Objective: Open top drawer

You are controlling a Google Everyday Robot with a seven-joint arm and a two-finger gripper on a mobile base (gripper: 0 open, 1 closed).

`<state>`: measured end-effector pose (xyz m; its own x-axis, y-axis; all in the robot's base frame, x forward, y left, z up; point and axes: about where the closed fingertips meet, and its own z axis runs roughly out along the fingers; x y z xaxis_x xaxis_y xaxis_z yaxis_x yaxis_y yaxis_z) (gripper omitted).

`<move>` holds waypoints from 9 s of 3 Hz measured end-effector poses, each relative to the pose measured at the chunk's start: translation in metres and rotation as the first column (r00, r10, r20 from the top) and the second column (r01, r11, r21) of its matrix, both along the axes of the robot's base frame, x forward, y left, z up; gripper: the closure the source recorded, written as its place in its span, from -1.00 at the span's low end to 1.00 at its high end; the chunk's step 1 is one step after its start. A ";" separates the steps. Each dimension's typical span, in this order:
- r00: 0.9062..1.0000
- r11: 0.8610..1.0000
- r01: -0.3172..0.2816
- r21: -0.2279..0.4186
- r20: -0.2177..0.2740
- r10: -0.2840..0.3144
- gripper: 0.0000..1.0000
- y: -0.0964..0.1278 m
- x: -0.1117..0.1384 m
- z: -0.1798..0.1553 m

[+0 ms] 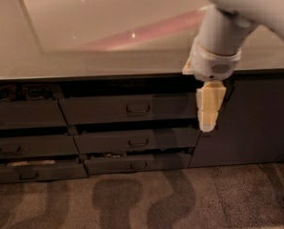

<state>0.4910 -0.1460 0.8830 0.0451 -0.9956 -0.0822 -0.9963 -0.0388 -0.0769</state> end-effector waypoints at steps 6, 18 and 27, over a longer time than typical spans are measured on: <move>0.929 0.961 -0.249 -0.123 0.249 0.273 -1.00 0.057 -0.052 -0.040; 0.886 0.935 -0.344 -0.083 0.301 0.353 -1.00 -0.012 0.104 -0.130; 0.906 0.943 -0.307 -0.128 0.265 0.330 -1.00 0.037 0.146 -0.172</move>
Offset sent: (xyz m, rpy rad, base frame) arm -0.0060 0.0313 -0.0110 -0.0730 0.0038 0.0787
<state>0.6370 -0.1095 0.7105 0.3702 -0.9270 0.0607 -0.8682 -0.3685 -0.3323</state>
